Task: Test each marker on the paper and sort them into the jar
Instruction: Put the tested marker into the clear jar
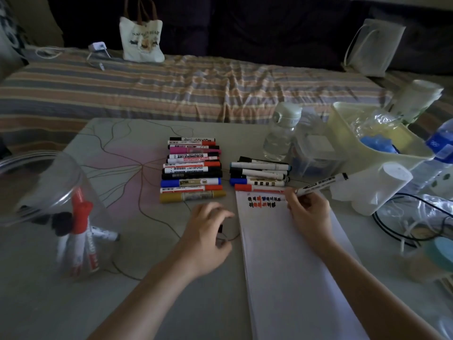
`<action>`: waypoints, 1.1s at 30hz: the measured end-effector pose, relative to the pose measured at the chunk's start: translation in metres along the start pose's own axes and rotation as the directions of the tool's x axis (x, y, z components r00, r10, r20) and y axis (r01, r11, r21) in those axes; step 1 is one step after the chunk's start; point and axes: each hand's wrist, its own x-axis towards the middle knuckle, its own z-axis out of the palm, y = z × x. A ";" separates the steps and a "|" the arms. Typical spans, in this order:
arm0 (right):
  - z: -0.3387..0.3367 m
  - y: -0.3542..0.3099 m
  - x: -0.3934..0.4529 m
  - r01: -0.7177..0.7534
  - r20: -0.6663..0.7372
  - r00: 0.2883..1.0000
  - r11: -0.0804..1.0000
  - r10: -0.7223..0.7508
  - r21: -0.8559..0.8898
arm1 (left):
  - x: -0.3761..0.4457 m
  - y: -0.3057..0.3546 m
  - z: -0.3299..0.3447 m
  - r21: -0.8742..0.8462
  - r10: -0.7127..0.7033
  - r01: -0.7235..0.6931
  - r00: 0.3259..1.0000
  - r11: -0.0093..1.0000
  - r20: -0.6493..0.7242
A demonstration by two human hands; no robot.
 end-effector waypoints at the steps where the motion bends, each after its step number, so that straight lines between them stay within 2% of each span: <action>1: -0.002 -0.004 0.000 -0.023 -0.001 1.000 1.000 0.023 0.003 | -0.002 -0.002 -0.001 0.047 -0.020 0.022 0.999 0.999 -0.041; 3: -0.006 -0.015 -0.001 -0.051 -0.001 0.999 0.998 0.051 -0.021 | -0.004 -0.003 -0.003 0.087 -0.061 0.071 0.993 0.994 -0.105; 6: -0.017 -0.040 -0.014 -0.037 -0.002 0.999 0.996 0.037 -0.082 | -0.009 0.001 -0.009 0.060 -0.109 0.116 0.988 0.991 -0.110; 10: -0.032 -0.072 -0.064 -0.084 0.184 0.980 0.993 0.068 0.080 | -0.022 0.016 -0.026 -0.140 -0.193 0.175 0.973 0.975 -0.127; 13: -0.037 -0.082 -0.100 -0.138 0.270 0.958 0.981 0.097 0.137 | -0.035 0.033 -0.040 -0.348 -0.274 0.225 0.957 0.910 -0.097; 16: -0.039 -0.086 -0.127 -0.233 0.331 0.933 0.937 0.139 0.261 | -0.047 0.045 -0.051 -0.580 -0.378 0.277 0.924 0.766 -0.059; 19: -0.041 -0.095 -0.144 -0.291 0.351 0.923 0.882 0.156 0.372 | -0.058 0.054 -0.060 -0.833 -0.514 0.296 0.858 0.467 0.017; 21: -0.040 -0.103 -0.150 -0.303 0.359 0.921 0.861 0.154 0.408 | -0.064 0.057 -0.066 -0.911 -0.577 0.281 0.815 0.302 0.060; 24: -0.035 -0.115 -0.156 -0.266 0.355 0.928 0.869 0.113 0.418 | -0.068 0.057 -0.069 -0.961 -0.626 0.251 0.770 0.117 0.125; 28: -0.023 -0.121 -0.156 -0.214 0.340 0.938 0.887 0.069 0.408 | -0.066 0.056 -0.069 -0.976 -0.661 0.219 0.730 -0.013 0.172; 33: -0.014 -0.119 -0.154 -0.207 0.343 0.937 0.901 0.070 0.382 | -0.063 0.064 -0.070 -0.974 -0.640 0.216 0.741 -0.060 0.204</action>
